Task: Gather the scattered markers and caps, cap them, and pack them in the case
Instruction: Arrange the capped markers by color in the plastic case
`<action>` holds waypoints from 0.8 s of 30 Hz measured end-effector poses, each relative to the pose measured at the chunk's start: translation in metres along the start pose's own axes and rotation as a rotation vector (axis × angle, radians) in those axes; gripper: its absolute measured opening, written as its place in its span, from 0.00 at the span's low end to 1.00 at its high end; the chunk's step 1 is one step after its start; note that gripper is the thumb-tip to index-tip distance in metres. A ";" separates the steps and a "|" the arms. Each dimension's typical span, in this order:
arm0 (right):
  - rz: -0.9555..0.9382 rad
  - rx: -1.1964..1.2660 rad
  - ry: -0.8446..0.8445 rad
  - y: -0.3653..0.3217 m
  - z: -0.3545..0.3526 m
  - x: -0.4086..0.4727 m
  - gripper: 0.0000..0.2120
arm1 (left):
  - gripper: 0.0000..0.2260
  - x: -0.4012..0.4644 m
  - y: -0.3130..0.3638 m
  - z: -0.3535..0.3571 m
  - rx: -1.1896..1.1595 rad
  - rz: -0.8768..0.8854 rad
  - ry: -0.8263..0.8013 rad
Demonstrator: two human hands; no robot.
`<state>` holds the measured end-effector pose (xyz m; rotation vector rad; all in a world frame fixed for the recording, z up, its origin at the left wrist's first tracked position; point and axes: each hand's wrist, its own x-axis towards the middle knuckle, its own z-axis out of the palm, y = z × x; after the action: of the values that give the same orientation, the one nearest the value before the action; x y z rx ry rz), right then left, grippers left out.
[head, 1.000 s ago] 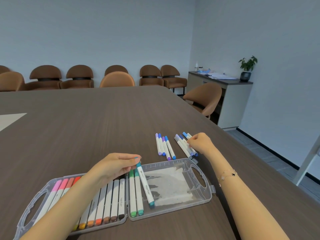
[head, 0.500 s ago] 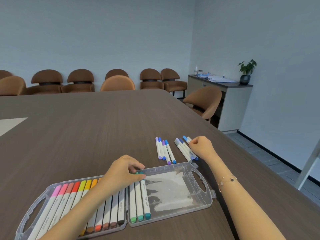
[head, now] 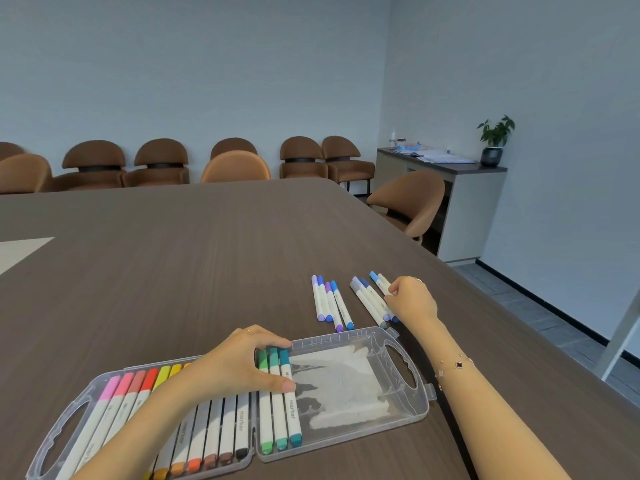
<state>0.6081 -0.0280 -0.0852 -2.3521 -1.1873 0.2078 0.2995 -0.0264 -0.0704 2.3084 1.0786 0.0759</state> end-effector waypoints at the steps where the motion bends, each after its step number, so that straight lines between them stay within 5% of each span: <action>1: 0.006 -0.010 -0.002 0.000 0.001 0.000 0.06 | 0.42 0.000 0.000 0.000 -0.007 -0.003 -0.008; 16: 0.021 -0.139 0.028 -0.007 0.006 -0.001 0.06 | 0.39 -0.001 0.006 -0.002 0.027 -0.031 -0.068; 24: 0.121 0.308 -0.106 -0.016 -0.017 -0.002 0.10 | 0.25 0.002 0.002 -0.001 0.024 -0.025 -0.061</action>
<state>0.6017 -0.0278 -0.0629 -2.1619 -0.9809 0.5244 0.3017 -0.0255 -0.0691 2.3029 1.0834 -0.0170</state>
